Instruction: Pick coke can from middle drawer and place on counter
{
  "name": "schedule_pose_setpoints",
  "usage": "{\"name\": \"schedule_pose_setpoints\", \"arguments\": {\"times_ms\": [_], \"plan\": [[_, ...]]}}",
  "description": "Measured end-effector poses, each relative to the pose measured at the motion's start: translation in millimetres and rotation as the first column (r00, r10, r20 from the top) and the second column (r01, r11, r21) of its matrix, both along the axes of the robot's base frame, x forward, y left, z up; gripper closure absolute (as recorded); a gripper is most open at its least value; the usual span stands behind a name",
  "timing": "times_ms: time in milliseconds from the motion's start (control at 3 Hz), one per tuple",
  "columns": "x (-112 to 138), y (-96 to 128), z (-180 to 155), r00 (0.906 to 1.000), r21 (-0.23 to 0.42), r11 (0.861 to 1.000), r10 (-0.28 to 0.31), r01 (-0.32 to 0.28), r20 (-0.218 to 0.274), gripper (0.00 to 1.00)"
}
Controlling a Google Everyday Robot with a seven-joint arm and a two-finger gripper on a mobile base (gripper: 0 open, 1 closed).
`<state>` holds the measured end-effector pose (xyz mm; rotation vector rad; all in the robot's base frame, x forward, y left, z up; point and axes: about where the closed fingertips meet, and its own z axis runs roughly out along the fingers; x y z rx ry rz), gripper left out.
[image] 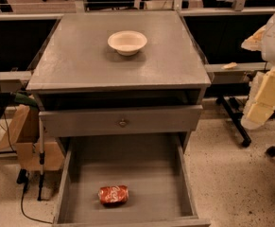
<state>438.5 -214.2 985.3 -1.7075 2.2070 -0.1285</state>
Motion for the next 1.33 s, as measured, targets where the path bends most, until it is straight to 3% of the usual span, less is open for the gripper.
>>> {"name": "schedule_pose_setpoints", "arguments": {"times_ms": [667,1000,1333], "plan": [[6.3,11.7,-9.3,1.0,0.027,1.0,0.007,-0.007,0.004,0.0],[16.9,54.4,-41.5,0.9993,0.102,0.994,0.034,-0.035,0.014,0.0],[19.9,118.2,-107.3,0.9938,0.211,0.972,0.11,-0.104,-0.017,0.0]]}}
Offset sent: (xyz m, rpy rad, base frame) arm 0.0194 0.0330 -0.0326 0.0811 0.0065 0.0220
